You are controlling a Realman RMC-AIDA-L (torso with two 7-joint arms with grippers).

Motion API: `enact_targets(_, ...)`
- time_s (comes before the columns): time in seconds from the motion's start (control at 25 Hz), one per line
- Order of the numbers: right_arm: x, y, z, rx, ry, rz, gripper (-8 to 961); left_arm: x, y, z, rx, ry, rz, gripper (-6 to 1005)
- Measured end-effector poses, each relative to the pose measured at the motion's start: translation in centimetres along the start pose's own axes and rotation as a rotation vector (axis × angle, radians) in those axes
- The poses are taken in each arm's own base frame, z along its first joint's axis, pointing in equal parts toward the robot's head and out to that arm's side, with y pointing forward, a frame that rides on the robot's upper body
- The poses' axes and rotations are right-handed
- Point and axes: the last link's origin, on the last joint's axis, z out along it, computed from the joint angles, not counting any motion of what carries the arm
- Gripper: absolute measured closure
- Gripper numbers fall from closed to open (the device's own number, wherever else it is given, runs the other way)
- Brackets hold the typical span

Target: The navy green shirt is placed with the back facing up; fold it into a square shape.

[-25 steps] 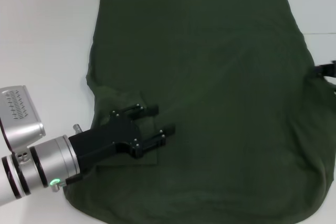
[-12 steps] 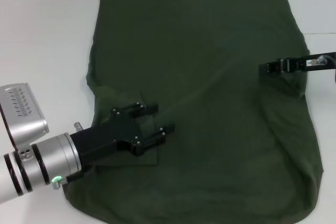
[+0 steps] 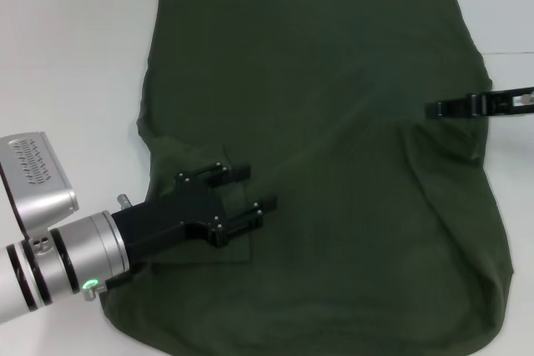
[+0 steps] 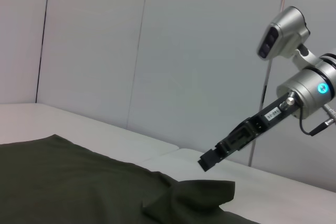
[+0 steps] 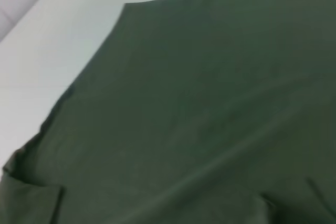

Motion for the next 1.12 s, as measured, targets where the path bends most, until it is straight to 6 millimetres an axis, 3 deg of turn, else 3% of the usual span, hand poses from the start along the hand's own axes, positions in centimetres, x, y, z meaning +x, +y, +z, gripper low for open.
enact_targets(0.24,1.4,-1.9,-1.6,0.038,0.016,0.068,338,0.0,0.0,0.0,-0.001,0.0,-0.001,373)
enact_targets(0.48,2.6,-2.1,-1.4,0.042,0.029,0.078,267,0.1,0.0,0.2,-0.005,0.001,0.001,373)
enact_targets(0.88,2.9,-1.8,0.1,0.065,0.042,0.071,386,0.1,0.0,0.2,-0.004,0.001,0.002,373)
enact_targets(1.12,2.7,-1.5,0.2,0.058,0.057,0.056,556,0.0,0.0,0.1,-0.002,0.0,0.001,372)
